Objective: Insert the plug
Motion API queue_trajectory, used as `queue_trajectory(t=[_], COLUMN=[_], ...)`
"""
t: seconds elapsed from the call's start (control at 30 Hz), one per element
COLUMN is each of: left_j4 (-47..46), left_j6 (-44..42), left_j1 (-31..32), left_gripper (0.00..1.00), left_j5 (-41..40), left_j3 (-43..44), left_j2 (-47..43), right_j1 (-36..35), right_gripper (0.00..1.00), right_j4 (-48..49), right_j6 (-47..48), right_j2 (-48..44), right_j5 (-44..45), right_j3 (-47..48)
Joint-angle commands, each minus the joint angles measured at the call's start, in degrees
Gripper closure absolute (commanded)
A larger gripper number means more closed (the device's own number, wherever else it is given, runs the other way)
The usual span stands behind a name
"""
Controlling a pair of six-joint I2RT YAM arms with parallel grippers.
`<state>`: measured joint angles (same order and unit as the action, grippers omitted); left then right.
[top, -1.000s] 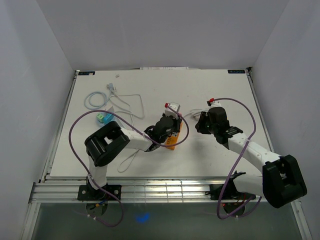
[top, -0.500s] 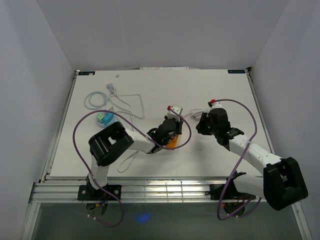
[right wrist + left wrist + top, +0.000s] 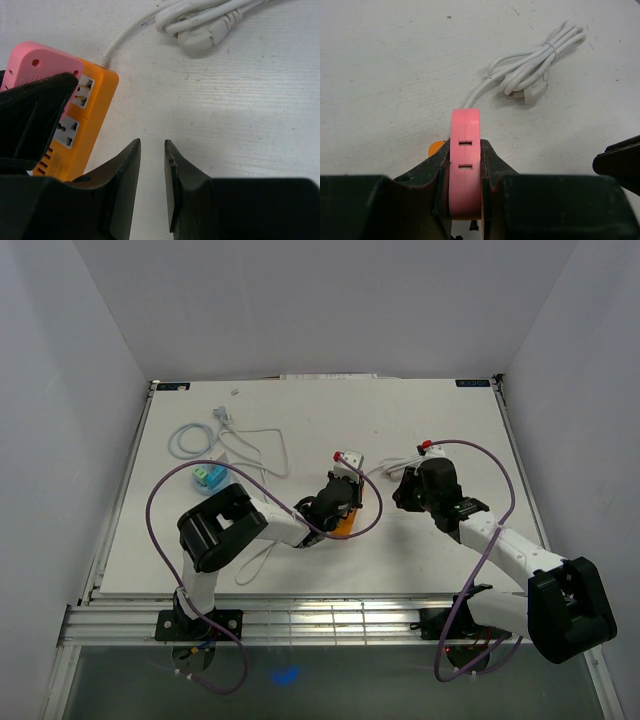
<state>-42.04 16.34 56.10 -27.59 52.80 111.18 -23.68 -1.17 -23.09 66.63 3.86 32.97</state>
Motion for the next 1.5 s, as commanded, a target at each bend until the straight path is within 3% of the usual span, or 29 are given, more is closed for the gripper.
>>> queue_trajectory(t=[0.0,0.57,1.03,1.47], left_j4=[-0.1,-1.9,-8.5,-1.3], left_j6=[0.1,-2.0,-7.4,-3.2], left_j1=[0.2,0.2,2.7,1.3], left_gripper=[1.0,1.0,1.0,1.0], left_j5=[-1.2,0.4,-3.3,3.2], left_j3=[0.7,0.2,-2.2,-1.1], left_j2=[-1.0,1.2,3.3,3.3], right_j1=[0.3,0.3,0.5,1.2], right_gripper=[0.68,0.68,0.68,0.68], right_j4=[1.7,1.4,1.4,1.3], right_j6=[0.6,1.0,0.6,0.6], right_j2=[-1.6,-1.0,-0.5,-1.0], right_j5=[-0.4,-0.3,-0.5,-1.5], right_j3=[-0.3,0.3,0.6,1.2])
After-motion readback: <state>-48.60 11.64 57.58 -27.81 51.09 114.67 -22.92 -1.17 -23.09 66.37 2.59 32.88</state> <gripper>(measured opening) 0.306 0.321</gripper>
